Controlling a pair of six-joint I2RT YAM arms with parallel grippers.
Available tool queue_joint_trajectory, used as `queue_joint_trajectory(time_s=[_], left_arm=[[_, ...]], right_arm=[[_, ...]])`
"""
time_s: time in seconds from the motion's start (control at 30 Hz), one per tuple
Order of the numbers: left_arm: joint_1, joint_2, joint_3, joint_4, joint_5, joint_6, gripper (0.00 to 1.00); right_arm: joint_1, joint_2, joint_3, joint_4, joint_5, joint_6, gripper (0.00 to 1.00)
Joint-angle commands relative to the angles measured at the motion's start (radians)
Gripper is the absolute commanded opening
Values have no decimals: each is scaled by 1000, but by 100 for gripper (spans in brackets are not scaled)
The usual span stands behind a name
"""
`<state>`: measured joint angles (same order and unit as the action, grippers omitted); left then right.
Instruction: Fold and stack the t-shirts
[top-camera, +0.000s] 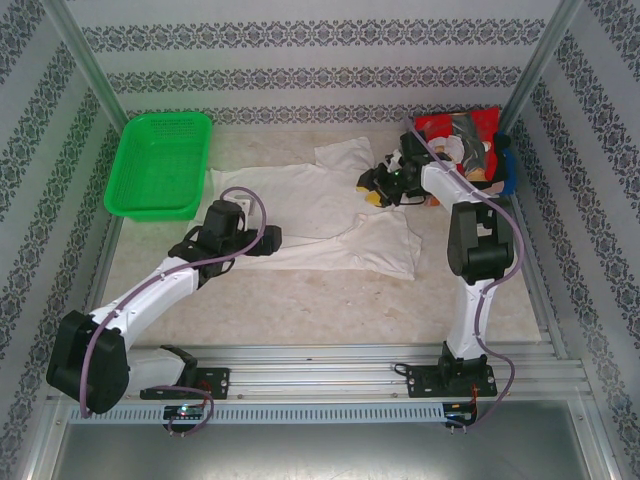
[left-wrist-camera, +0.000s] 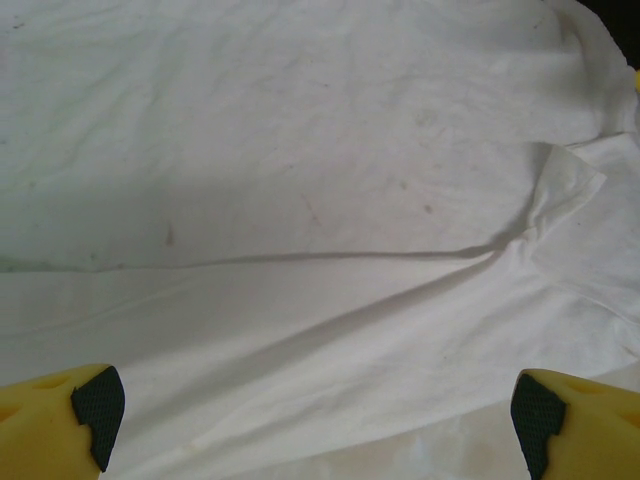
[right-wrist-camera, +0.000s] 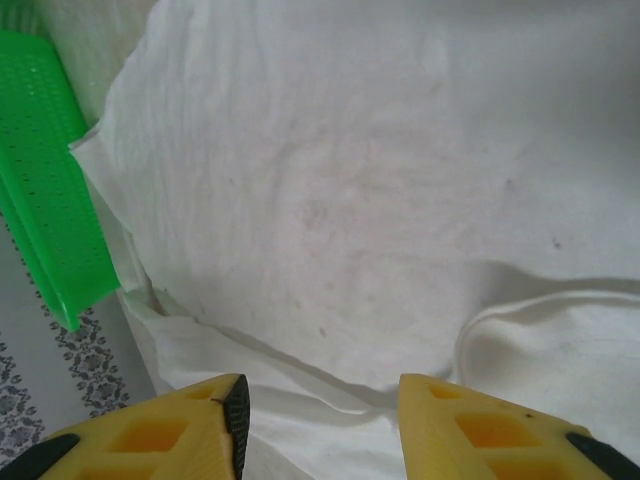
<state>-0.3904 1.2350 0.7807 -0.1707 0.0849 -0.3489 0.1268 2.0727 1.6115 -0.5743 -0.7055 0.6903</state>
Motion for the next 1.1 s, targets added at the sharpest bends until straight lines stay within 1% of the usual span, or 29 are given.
queue_joint_trajectory(time_s=[0.0,0.17,0.27,0.53,0.7,0.8,0.87,0.9,1.0,1.07], left_arm=[[9,-19,-10,13,-28,-35,100],[13,-31,-18,13,-46,-41,100],[16,-30,-19,8,-56,-42,100],[35,-22,-24,-15,-79,-27,100],[62,-17,-50,-12,-83,-28,100],[78,4,-51,-13,-77,-16,100],[80,29,-40,-18,-70,5,100],[81,45,-32,-26,-68,15,100],[91,104,7,-73,-77,0,100],[116,147,30,-114,-79,-32,100]], right_arm=[[5,-53,-97,-53,-17,-12,46],[27,-69,-211,11,-17,18,47],[41,-51,-221,76,-25,53,47],[98,126,40,69,-70,98,47],[94,187,140,104,-93,136,48],[80,151,151,91,-107,120,48],[70,92,132,19,-82,64,49],[67,56,118,-44,-54,19,49],[64,-55,33,-201,84,-94,51],[61,-126,-81,-207,136,-110,52]])
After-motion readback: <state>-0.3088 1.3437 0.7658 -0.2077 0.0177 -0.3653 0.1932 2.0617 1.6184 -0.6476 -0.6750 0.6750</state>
